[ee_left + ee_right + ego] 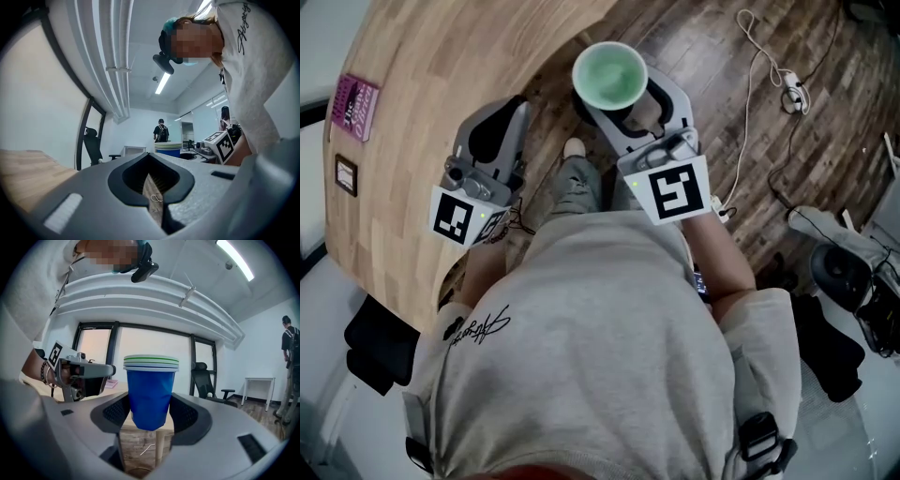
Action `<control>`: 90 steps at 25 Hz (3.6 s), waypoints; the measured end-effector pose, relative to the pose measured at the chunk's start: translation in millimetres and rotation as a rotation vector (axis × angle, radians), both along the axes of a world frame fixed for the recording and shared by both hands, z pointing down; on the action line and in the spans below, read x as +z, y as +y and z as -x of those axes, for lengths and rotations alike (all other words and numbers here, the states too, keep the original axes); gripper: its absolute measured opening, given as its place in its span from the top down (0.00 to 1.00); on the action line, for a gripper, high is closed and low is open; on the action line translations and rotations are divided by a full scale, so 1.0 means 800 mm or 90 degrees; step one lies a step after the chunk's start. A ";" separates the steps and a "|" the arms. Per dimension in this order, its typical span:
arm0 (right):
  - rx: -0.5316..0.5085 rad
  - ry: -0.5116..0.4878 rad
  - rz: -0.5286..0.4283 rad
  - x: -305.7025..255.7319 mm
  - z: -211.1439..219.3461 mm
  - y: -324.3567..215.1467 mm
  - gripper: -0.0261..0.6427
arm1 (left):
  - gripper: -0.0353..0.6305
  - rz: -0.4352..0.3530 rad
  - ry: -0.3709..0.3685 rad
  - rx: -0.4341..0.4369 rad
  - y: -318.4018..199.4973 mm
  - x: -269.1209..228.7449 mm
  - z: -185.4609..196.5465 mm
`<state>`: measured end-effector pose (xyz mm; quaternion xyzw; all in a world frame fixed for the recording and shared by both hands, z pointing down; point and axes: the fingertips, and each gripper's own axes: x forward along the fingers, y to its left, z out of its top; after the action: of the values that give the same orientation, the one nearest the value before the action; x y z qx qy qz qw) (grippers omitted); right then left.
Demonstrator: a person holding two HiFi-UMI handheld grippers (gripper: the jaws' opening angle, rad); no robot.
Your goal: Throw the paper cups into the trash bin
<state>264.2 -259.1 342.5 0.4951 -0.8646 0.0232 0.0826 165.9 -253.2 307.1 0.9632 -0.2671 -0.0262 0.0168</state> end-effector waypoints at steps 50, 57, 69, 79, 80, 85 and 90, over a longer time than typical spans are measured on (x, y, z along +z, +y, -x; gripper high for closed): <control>0.004 0.018 0.237 0.402 -0.018 0.013 0.56 | 0.94 0.178 -0.035 0.109 0.030 0.258 -0.098; -0.014 0.022 0.277 0.473 0.005 0.023 0.56 | 0.94 0.195 -0.041 0.119 0.034 0.279 -0.099; -0.014 0.042 0.357 0.564 0.013 0.027 0.56 | 0.94 0.207 -0.045 0.139 0.046 0.302 -0.104; -0.007 0.095 0.417 0.638 0.021 0.037 0.56 | 0.94 0.233 -0.049 0.148 0.061 0.326 -0.092; -0.010 0.102 0.422 0.645 0.022 0.036 0.56 | 0.94 0.235 -0.049 0.147 0.061 0.327 -0.091; -0.016 0.128 0.458 0.678 0.029 0.037 0.56 | 0.94 0.237 -0.047 0.146 0.063 0.329 -0.087; -0.002 0.136 0.494 0.701 0.029 0.033 0.56 | 0.94 0.244 -0.046 0.143 0.065 0.334 -0.082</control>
<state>240.7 -233.0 903.2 0.4251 -0.7790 0.2964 0.3530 231.7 -201.0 574.2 0.9664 -0.1589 0.0614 0.1927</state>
